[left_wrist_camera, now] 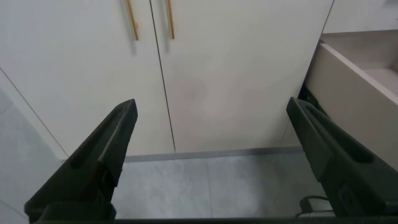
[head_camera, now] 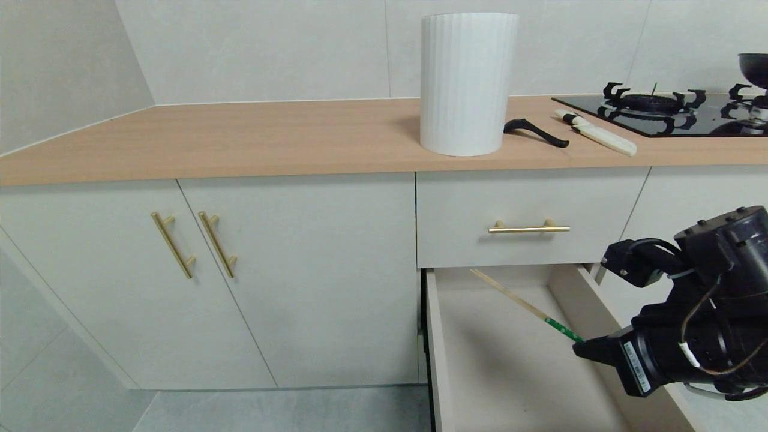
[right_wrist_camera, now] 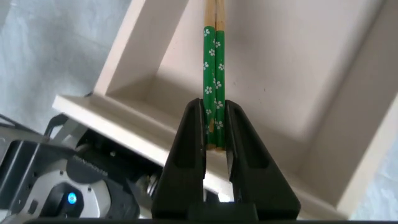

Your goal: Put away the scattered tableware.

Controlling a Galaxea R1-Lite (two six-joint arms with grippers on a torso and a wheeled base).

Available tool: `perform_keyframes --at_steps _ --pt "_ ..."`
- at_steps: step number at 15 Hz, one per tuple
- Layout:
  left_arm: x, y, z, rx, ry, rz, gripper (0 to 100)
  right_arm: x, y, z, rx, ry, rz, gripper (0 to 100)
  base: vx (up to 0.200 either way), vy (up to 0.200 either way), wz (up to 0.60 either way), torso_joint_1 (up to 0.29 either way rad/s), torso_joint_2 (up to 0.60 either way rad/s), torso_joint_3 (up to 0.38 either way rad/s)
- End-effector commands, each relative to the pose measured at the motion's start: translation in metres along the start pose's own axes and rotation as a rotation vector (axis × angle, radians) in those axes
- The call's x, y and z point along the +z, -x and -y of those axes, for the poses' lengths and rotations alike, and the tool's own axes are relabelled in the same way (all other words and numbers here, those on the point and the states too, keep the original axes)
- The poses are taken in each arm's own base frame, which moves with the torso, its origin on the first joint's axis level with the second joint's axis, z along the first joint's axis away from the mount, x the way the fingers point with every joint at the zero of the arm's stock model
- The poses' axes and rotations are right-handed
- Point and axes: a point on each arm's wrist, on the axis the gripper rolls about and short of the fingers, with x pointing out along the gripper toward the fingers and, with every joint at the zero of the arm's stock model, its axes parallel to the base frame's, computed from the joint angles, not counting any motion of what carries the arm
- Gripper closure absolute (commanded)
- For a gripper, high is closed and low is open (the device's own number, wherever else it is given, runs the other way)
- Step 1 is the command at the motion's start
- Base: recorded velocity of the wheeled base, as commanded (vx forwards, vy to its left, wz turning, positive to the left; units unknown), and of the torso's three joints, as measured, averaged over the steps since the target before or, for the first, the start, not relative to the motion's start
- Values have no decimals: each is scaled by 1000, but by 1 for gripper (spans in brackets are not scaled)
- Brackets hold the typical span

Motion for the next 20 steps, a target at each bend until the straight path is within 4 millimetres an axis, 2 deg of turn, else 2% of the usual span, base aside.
perform_keyframes --at_steps 1,3,5,8,10,11,12,14,16,20 --pt "0 0 0 0 0 -2 0 -1 -39 1 -18 -2 -70 100 0 0 0 0 0 0" --pt "0 0 0 0 0 0 0 2 -65 1 -26 -17 -78 100 0 0 0 0 0 0" --pt "0 0 0 0 0 -2 0 3 -80 2 -59 -50 -93 100 0 0 0 0 0 0" --pt "0 0 0 0 0 0 0 7 -111 -1 -88 -151 -136 100 0 0 0 0 0 0" --pt "0 0 0 -1 0 -2 0 8 -141 -8 -99 -254 -162 100 0 0 0 0 0 0" --pt "0 0 0 -1 0 0 0 7 -147 -9 -107 -270 -167 100 0 0 0 0 0 0" --pt "0 0 0 0 0 0 0 2 -166 -10 -135 -296 -159 100 0 0 0 0 0 0" --pt "0 0 0 -1 0 0 0 -4 -186 -12 -165 -327 -116 100 0 0 0 0 0 0" --pt "0 0 0 -1 0 0 0 -5 -198 -15 -189 -353 -74 100 0 0 0 0 0 0" --pt "0 0 0 -1 0 0 0 -16 -210 -20 -194 -335 -110 100 0 0 0 0 0 0"
